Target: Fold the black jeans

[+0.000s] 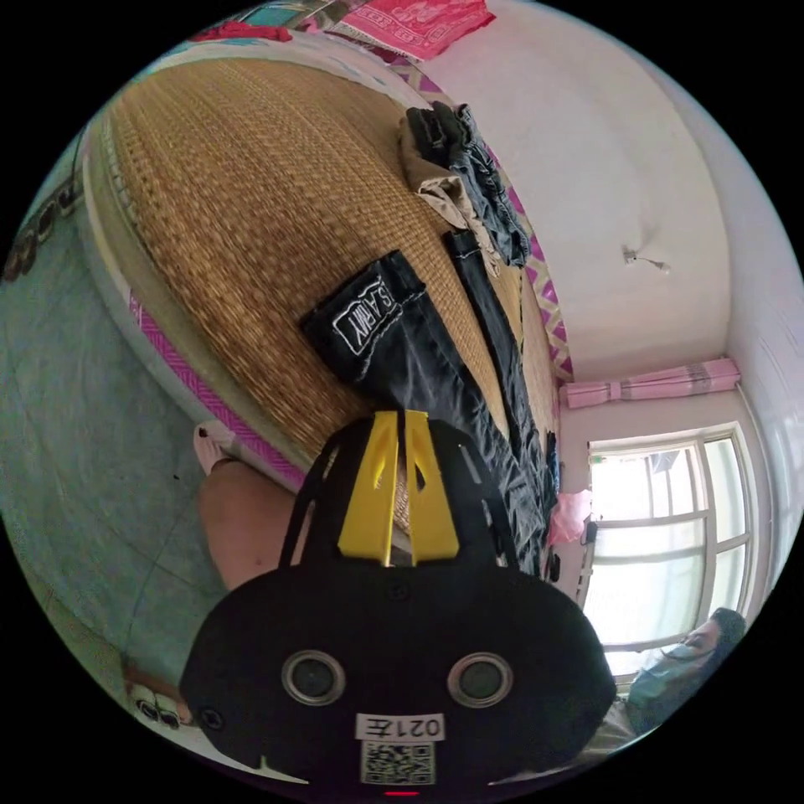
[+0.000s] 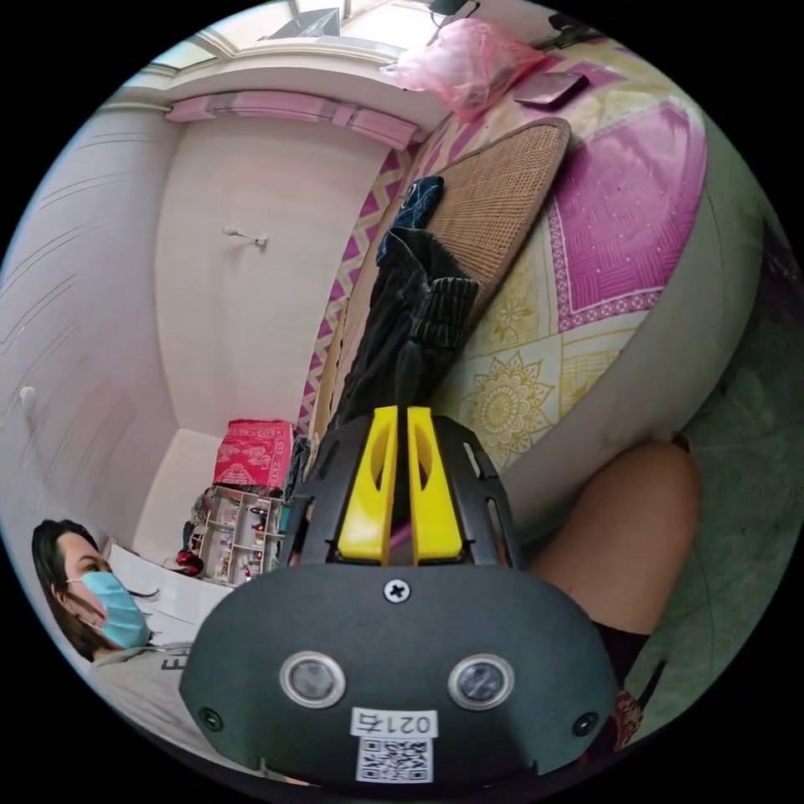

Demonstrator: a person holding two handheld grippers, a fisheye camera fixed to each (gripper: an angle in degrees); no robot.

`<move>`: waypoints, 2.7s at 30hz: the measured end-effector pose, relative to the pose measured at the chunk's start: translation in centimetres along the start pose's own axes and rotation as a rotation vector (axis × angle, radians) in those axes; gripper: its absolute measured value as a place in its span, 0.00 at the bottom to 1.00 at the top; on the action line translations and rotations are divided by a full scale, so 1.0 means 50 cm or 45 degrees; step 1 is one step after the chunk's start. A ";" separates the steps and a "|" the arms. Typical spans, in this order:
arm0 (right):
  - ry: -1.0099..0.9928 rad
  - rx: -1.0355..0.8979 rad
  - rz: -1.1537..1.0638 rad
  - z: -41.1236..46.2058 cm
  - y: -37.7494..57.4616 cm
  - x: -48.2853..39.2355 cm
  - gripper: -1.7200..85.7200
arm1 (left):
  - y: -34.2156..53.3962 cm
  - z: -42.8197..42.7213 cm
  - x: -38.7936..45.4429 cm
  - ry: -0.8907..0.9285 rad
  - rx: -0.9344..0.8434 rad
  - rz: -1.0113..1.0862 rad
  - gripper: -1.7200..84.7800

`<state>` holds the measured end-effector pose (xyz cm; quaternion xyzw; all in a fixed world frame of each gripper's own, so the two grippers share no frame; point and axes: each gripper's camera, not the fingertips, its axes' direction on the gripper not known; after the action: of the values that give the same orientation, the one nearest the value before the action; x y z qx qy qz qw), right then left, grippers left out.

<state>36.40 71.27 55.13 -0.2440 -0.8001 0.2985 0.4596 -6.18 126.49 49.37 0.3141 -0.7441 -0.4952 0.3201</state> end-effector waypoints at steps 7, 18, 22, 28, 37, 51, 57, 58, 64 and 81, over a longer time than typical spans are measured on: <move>-0.226 -0.070 0.018 0.054 -0.053 -0.012 0.02 | -0.100 0.008 0.098 0.029 -0.049 0.192 0.01; -0.247 -0.209 -0.087 0.386 -0.369 -0.167 0.01 | -0.552 0.254 0.471 -0.358 -0.334 0.482 0.01; -0.129 -0.266 0.011 0.600 -0.511 -0.121 0.02 | -0.761 0.493 0.561 -0.593 -0.476 0.530 0.01; 0.081 -0.343 0.049 0.806 -0.605 -0.087 0.02 | -0.961 0.756 0.594 -0.831 -0.662 0.542 0.01; -0.110 -0.253 -0.025 0.864 -0.579 -0.105 0.07 | -1.093 0.806 0.431 -0.610 -0.690 0.505 0.01; 0.740 -0.585 -1.118 1.250 -0.328 -0.604 0.01 | -1.057 0.424 0.183 -0.490 -0.173 0.618 0.02; 0.831 -0.397 -1.015 1.258 -0.306 -0.633 0.01 | -1.052 0.349 0.098 -0.343 -0.125 0.534 0.09; 0.836 -0.298 -1.067 1.220 -0.273 -0.664 0.01 | -1.054 0.327 0.080 -0.276 -0.099 0.483 0.10; 0.665 -0.182 -1.078 1.015 -0.125 -0.744 0.01 | -1.057 0.258 -0.003 0.014 -0.101 0.190 0.17; 0.201 -0.134 -0.590 0.646 0.014 -0.527 0.01 | -1.216 0.034 0.246 0.171 0.169 0.118 0.01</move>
<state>20.11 46.05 26.18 -0.1001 -0.8107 0.1230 0.5635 -5.73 98.74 -6.13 0.3322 -0.7658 -0.4073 0.3704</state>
